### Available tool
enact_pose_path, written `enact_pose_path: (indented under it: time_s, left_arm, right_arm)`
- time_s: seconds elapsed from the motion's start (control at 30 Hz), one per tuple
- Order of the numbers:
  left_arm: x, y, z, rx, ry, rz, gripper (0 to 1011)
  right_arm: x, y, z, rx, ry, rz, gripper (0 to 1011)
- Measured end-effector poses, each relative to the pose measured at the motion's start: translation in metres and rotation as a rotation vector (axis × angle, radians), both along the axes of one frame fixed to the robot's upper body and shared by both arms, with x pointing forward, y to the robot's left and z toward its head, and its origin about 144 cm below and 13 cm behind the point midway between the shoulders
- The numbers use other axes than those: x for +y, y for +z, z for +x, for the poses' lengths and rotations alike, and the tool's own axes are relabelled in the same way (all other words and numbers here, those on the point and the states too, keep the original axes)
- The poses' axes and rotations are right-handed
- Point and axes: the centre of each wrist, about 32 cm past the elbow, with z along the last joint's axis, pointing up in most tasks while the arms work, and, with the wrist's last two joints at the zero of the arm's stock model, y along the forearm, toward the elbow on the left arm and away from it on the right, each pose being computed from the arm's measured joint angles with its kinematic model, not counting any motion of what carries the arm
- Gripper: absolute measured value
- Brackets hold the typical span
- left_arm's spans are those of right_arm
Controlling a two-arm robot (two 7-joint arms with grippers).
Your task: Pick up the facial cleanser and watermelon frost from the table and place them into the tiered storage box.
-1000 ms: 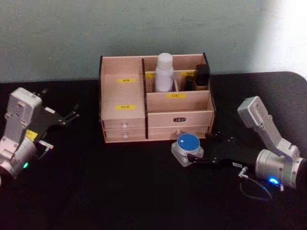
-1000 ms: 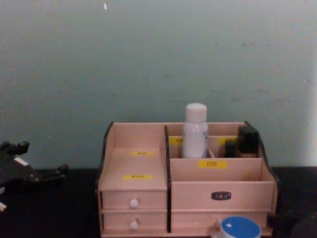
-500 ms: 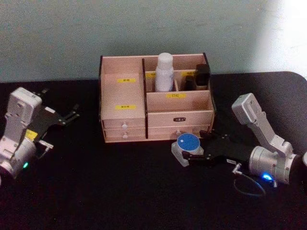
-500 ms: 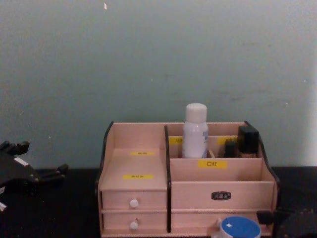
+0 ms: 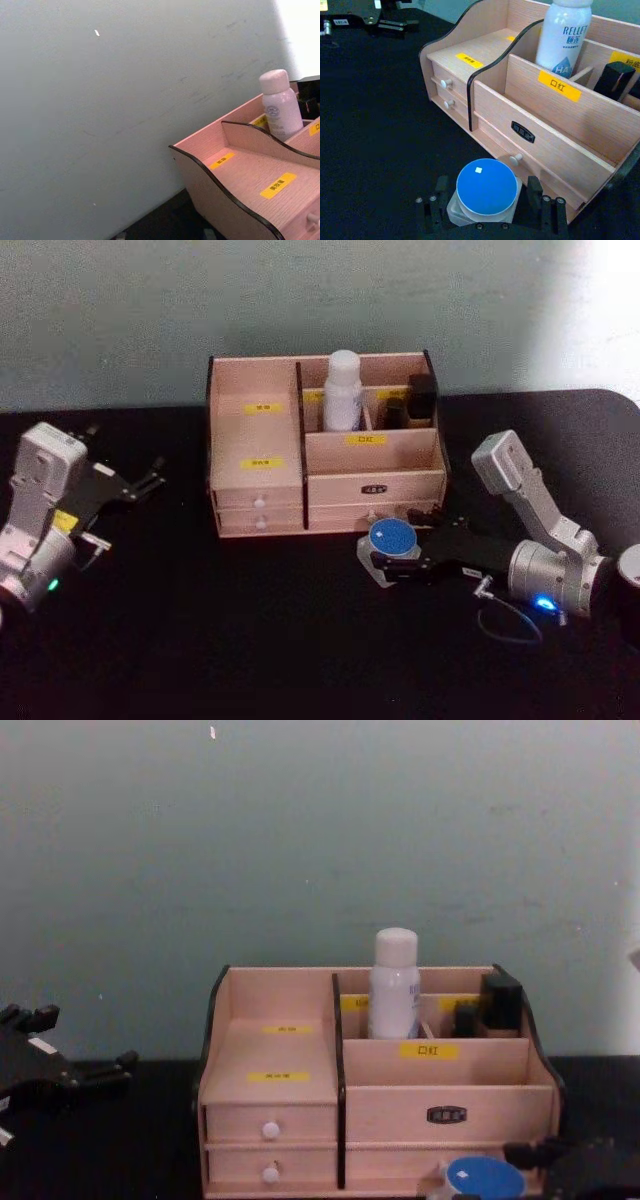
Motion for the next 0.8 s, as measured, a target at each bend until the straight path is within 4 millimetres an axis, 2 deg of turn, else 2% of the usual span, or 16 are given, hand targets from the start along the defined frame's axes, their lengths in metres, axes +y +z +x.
enact_pose_path:
  time_s: [0.8]
  left_arm:
    - [0.0000,0.0000,0.0000,0.000,0.000,0.000,1001]
  right_arm:
    - [0.0036,-0.0028,0.0033,0.015,0.001,-0.011,1000]
